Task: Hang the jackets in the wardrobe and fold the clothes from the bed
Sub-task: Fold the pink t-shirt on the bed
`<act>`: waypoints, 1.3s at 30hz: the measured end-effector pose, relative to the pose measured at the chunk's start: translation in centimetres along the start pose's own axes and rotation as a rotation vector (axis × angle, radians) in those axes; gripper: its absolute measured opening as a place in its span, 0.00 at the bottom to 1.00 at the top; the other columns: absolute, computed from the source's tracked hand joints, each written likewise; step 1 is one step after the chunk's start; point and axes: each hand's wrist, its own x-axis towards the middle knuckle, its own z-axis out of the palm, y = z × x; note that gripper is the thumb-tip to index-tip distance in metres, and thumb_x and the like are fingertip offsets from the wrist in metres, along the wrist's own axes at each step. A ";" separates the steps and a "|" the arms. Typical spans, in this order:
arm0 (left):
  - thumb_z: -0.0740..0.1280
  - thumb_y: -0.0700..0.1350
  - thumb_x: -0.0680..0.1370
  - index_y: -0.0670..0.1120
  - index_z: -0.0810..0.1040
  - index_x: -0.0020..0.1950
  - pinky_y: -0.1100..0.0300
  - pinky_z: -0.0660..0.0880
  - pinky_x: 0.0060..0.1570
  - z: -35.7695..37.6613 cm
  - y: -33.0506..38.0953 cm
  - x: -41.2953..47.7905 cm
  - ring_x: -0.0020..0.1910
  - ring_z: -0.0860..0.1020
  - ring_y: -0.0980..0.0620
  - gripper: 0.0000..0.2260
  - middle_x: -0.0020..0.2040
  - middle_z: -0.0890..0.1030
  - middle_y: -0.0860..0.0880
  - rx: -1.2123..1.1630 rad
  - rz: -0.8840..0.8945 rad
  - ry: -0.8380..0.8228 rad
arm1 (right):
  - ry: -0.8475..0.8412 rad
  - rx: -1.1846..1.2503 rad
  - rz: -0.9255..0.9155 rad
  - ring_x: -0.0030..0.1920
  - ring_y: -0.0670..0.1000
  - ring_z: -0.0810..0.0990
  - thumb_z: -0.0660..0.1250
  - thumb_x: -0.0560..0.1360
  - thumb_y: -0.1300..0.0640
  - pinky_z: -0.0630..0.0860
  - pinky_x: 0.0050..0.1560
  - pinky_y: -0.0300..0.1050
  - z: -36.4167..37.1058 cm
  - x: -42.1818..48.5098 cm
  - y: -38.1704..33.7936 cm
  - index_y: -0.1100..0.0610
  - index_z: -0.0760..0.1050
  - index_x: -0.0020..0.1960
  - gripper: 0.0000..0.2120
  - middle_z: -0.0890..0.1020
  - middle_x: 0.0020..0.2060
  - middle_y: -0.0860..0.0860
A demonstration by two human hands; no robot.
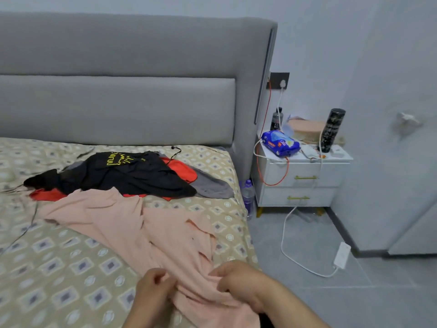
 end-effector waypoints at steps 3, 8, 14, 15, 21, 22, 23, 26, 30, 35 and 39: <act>0.76 0.42 0.71 0.38 0.77 0.44 0.47 0.77 0.50 -0.7 -0.6 2.7 0.40 0.78 0.44 0.11 0.39 0.80 0.41 -0.334 -0.218 -0.045 | -0.049 -0.210 -0.030 0.55 0.42 0.78 0.66 0.69 0.59 0.72 0.53 0.32 0.0 -1.4 0.5 0.40 0.82 0.50 0.17 0.82 0.57 0.42; 0.59 0.29 0.78 0.46 0.69 0.41 0.71 0.62 0.16 -1.4 2.2 5.9 0.16 0.64 0.58 0.13 0.31 0.65 0.48 -0.617 -0.189 0.036 | 0.194 -0.113 -0.116 0.34 0.41 0.76 0.60 0.71 0.63 0.71 0.35 0.36 -1.0 -2.1 1.4 0.53 0.79 0.36 0.12 0.80 0.30 0.41; 0.59 0.25 0.70 0.49 0.76 0.66 0.65 0.67 0.22 0.8 6.1 1.3 0.30 0.71 0.51 0.30 0.55 0.80 0.36 -0.214 0.104 -0.101 | 0.294 -0.284 -0.130 0.71 0.50 0.69 0.63 0.77 0.55 0.65 0.70 0.43 -2.4 -1.7 1.4 0.52 0.71 0.72 0.23 0.72 0.70 0.49; 0.61 0.26 0.67 0.47 0.81 0.59 0.65 0.68 0.24 1.1 6.1 -0.2 0.32 0.73 0.50 0.26 0.49 0.82 0.39 -0.156 0.171 -0.269 | 0.319 -0.204 -0.162 0.70 0.49 0.71 0.64 0.78 0.53 0.66 0.69 0.42 -2.2 -1.6 1.0 0.52 0.72 0.72 0.22 0.73 0.68 0.47; 0.64 0.37 0.58 0.52 0.82 0.35 0.61 0.67 0.39 2.7 4.0 -5.7 0.39 0.73 0.56 0.13 0.38 0.77 0.49 0.366 0.396 -0.923 | 0.148 0.544 -0.125 0.54 0.54 0.84 0.70 0.77 0.51 0.78 0.62 0.56 0.1 -0.5 -0.6 0.54 0.78 0.59 0.13 0.86 0.51 0.53; 0.65 0.39 0.58 0.52 0.84 0.36 0.60 0.67 0.39 2.8 3.6 -5.7 0.40 0.73 0.54 0.13 0.40 0.77 0.47 0.367 0.338 -0.907 | 0.132 0.549 -0.111 0.53 0.56 0.85 0.68 0.77 0.58 0.79 0.60 0.56 0.4 -0.5 -0.3 0.56 0.79 0.59 0.12 0.86 0.51 0.54; 0.67 0.41 0.58 0.51 0.85 0.36 0.59 0.67 0.38 2.8 3.3 -5.9 0.39 0.73 0.52 0.11 0.40 0.78 0.45 0.310 0.251 -0.867 | 0.130 0.560 -0.099 0.51 0.57 0.85 0.65 0.76 0.66 0.81 0.56 0.54 0.6 -0.5 0.3 0.58 0.79 0.59 0.13 0.86 0.49 0.56; 0.74 0.50 0.62 0.42 0.82 0.41 0.61 0.71 0.32 3.6 2.9 -5.7 0.32 0.73 0.50 0.14 0.35 0.78 0.41 -0.085 -0.012 -0.536 | 0.140 0.673 -0.107 0.43 0.57 0.84 0.57 0.72 0.76 0.81 0.45 0.49 0.3 -1.4 1.0 0.62 0.80 0.53 0.19 0.86 0.42 0.59; 0.68 0.54 0.78 0.40 0.80 0.56 0.47 0.77 0.58 4.4 4.1 -5.3 0.47 0.81 0.44 0.17 0.43 0.85 0.43 -0.537 -0.266 -0.352 | 0.009 0.841 -0.227 0.49 0.62 0.83 0.61 0.59 0.74 0.78 0.56 0.56 -0.9 -2.6 0.7 0.65 0.81 0.51 0.23 0.84 0.47 0.63; 0.66 0.41 0.74 0.35 0.75 0.68 0.42 0.73 0.64 4.1 7.1 -5.6 0.63 0.77 0.38 0.23 0.63 0.79 0.35 -0.838 -0.254 -0.532 | -0.036 0.789 -0.213 0.40 0.58 0.81 0.59 0.52 0.68 0.79 0.41 0.43 -1.3 -4.8 -0.5 0.65 0.80 0.44 0.22 0.81 0.40 0.59; 0.80 0.35 0.59 0.34 0.77 0.65 0.43 0.78 0.58 3.2 9.5 -6.2 0.62 0.79 0.37 0.35 0.64 0.78 0.35 -0.768 -0.011 -0.667 | 0.154 0.656 -0.310 0.34 0.45 0.77 0.73 0.64 0.48 0.73 0.37 0.38 -2.5 -6.0 -1.8 0.56 0.76 0.52 0.20 0.78 0.41 0.51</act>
